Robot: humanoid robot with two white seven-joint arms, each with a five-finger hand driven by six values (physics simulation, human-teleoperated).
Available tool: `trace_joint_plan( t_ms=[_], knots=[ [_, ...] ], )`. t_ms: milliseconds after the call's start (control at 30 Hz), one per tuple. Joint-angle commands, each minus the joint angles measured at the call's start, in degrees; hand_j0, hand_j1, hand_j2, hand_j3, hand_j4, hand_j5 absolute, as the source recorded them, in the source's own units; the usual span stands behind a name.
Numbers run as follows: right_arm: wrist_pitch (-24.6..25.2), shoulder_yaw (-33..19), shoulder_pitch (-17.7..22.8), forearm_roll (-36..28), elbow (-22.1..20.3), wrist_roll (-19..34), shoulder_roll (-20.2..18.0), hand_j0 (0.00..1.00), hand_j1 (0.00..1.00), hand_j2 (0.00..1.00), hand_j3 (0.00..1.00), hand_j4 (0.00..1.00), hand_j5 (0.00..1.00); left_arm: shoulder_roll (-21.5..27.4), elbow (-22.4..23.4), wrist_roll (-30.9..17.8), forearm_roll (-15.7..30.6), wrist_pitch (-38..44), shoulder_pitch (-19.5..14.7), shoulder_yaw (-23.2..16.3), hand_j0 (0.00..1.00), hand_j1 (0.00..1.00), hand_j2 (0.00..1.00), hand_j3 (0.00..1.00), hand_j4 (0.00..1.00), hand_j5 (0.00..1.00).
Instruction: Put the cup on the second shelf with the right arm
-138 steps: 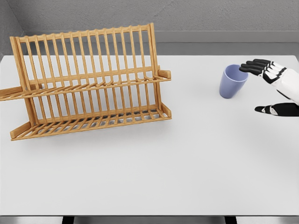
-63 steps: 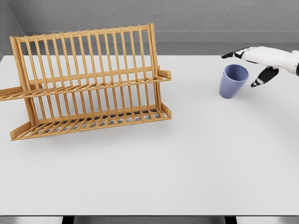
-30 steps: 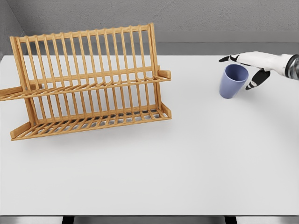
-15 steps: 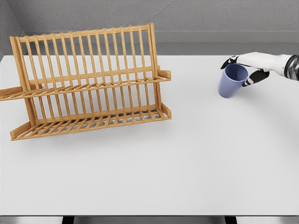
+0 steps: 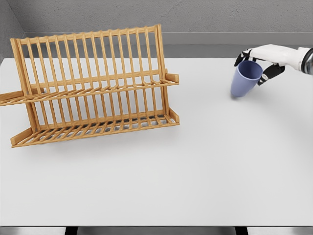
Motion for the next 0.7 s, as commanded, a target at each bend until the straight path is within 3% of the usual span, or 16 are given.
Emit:
trace_joint_plan(
  t_ms=[0,33,667],
  knots=[
    [0.08,-0.10,0.00,-0.26,-0.07,-0.02,-0.09,0.55,0.55,0.55,0.55,0.55,0.55,0.00,0.00,-0.02,0.01,-0.03,0.00,-0.03,1.00,1.00,1.00,1.00,1.00,1.00],
    [0.00,-0.10,0.00,-0.26,-0.07,-0.02,-0.18,0.52,0.52,0.52,0.52,0.52,0.52,0.00,0.00,-0.02,0.01,-0.03,0.00,-0.03,1.00,1.00,1.00,1.00,1.00,1.00],
    [-0.36,-2.83,-2.90,-0.44,-3.76,-0.02,-0.70,0.52,0.52,0.52,0.52,0.52,0.52,0.00,0.00,-0.02,0.01,-0.03,0.00,-0.03,1.00,1.00,1.00,1.00,1.00,1.00]
  ],
)
